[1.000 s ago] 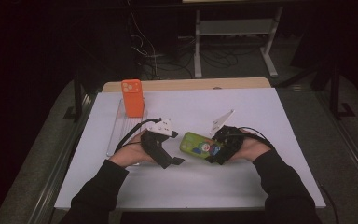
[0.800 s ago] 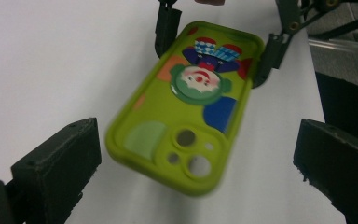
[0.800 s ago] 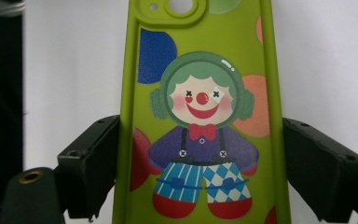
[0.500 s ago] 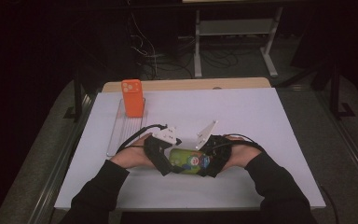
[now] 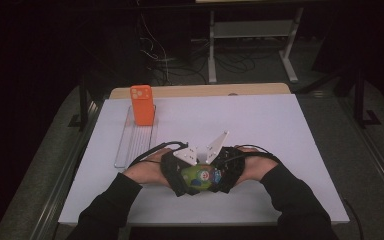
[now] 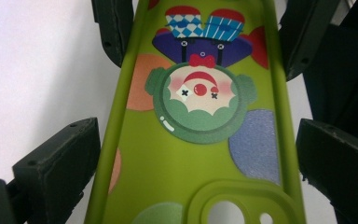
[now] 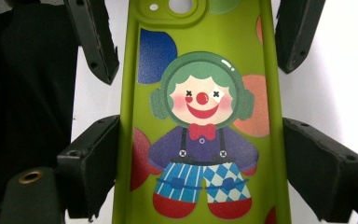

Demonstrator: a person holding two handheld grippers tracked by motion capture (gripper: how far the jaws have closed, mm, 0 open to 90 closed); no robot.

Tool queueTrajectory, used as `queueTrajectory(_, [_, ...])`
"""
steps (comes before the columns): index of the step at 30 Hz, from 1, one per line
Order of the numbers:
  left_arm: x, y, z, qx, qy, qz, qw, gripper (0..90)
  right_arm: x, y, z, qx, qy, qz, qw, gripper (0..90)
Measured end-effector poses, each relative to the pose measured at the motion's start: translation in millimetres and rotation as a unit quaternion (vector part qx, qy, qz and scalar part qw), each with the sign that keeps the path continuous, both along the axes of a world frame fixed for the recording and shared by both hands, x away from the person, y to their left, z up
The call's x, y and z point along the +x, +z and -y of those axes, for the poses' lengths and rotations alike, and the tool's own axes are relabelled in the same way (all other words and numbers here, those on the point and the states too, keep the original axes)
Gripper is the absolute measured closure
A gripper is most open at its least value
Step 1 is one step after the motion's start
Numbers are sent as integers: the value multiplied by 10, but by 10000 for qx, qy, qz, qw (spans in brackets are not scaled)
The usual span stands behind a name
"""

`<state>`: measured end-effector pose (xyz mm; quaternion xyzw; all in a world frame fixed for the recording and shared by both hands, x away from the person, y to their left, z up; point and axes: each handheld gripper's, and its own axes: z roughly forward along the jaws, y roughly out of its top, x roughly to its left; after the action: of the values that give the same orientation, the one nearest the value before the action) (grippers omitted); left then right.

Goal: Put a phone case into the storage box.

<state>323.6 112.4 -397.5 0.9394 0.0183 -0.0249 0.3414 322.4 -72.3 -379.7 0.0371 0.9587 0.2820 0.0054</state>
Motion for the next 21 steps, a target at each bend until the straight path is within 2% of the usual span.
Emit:
queueTrajectory(2, [-7, -11, 10, 52, 14, 0, 10000, 8, 6, -2, 0, 22, 21, 22, 10000, 149])
queueTrajectory(4, [-6, -11, 7, 52, 4, 20, 10000, 70, 4, -3, -1, 16, 27, 16, 10000, 149])
queueTrajectory(10, [-2, -11, 11, 74, -35, 56, 10000, 119, 0, -6, -7, 12, 46, -6, 10000, 149])
queueTrajectory(21, [13, -15, 3, 17, -44, -120, 9999, 144, 1, -7, 6, 45, 106, -25, 9999, 147])
